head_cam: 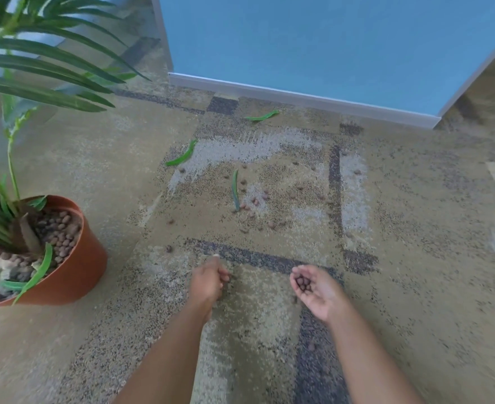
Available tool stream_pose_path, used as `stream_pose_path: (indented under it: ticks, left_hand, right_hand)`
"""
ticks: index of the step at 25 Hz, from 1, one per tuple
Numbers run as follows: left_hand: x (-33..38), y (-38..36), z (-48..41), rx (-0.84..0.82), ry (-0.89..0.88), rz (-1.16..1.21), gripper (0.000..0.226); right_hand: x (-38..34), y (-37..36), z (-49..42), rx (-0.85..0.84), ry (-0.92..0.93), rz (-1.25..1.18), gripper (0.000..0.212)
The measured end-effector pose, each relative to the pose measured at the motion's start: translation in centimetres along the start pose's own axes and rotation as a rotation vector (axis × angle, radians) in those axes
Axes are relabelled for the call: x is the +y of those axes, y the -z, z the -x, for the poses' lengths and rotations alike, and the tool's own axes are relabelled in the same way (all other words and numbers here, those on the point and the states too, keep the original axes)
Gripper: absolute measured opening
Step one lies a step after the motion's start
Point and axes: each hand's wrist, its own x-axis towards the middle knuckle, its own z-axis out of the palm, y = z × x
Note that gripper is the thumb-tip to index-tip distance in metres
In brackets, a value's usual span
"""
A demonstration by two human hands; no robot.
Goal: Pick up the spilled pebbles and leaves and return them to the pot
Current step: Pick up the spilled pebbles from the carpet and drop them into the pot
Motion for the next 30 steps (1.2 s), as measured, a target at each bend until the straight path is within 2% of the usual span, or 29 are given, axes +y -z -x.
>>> stream_pose_path:
  ticks: [3, 5, 8, 10, 12, 14, 15, 17, 18, 19, 20, 23, 24, 26, 28, 30]
  left_hand:
    - [-0.1, -0.9, 0.2, 0.022, -0.218, -0.509, 0.017]
    - [-0.4, -1.2, 0.2, -0.005, -0.237, -0.727, 0.019]
    - [-0.9, -1.3, -0.2, 0.018, -0.286, -0.950, 0.016]
    - [-1.2, -1.6, 0.1, 0.019, -0.363, -1.070, 0.010]
    - [-1.2, -2.1, 0.6, 0.005, -0.402, -1.142, 0.012]
    - [-0.7, -2.4, 1.0, 0.006, -0.339, -1.084, 0.027]
    - [-0.5, -2.4, 1.1, 0.006, -0.267, -0.925, 0.033]
    - [0.0, -1.7, 1.2, -0.096, -0.084, -0.376, 0.033]
    - [0.2, -1.1, 1.6, -0.195, 0.002, -0.117, 0.032]
    - [0.0, -0.3, 2.0, -0.310, 0.052, 0.041, 0.031]
    - [-0.1, 0.3, 2.6, -0.416, 0.076, 0.089, 0.032]
    - [-0.5, 0.5, 4.1, -0.651, 0.117, -0.073, 0.040]
    - [-0.5, 0.2, 4.6, -0.701, 0.120, -0.166, 0.040]
    - [-0.7, -1.1, 5.5, -0.732, 0.044, -0.397, 0.033]
    - [-1.1, -2.6, 6.3, -0.652, -0.104, -0.563, 0.026]
    - [-1.3, -3.6, 7.0, -0.583, -0.208, -0.616, 0.021]
  right_hand:
    - [-1.2, 1.0, 1.5, 0.021, 0.079, 0.367, 0.020]
    - [-1.9, 2.1, 2.4, 0.051, 0.135, 0.637, 0.014]
    - [-1.9, 3.9, 3.8, 0.109, 0.106, 1.049, 0.011]
    - [-0.6, 4.8, 4.7, 0.149, 0.030, 1.337, 0.017]
    - [1.4, 4.8, 5.8, 0.172, 0.009, 1.381, 0.018]
    - [3.2, 4.6, 6.4, 0.206, 0.046, 1.305, 0.014]
    - [3.7, 4.7, 6.5, 0.222, 0.079, 1.289, 0.011]
    - [3.9, 5.0, 6.5, 0.212, 0.127, 1.277, 0.006]
    - [3.7, 5.3, 6.5, 0.180, 0.139, 1.266, 0.004]
    - [3.5, 5.5, 6.5, 0.131, 0.145, 1.252, 0.004]
    - [3.3, 5.8, 6.4, 0.075, 0.140, 1.210, 0.006]
    - [2.7, 6.4, 6.1, -0.110, -0.007, 0.917, 0.011]
    - [2.9, 6.5, 6.1, -0.189, -0.073, 0.932, 0.013]
    - [3.5, 6.9, 6.3, -0.411, -0.119, 1.281, 0.014]
    - [4.9, 6.8, 7.2, -0.656, -0.056, 1.734, 0.013]
    - [6.7, 7.1, 8.2, -0.798, 0.042, 1.956, 0.019]
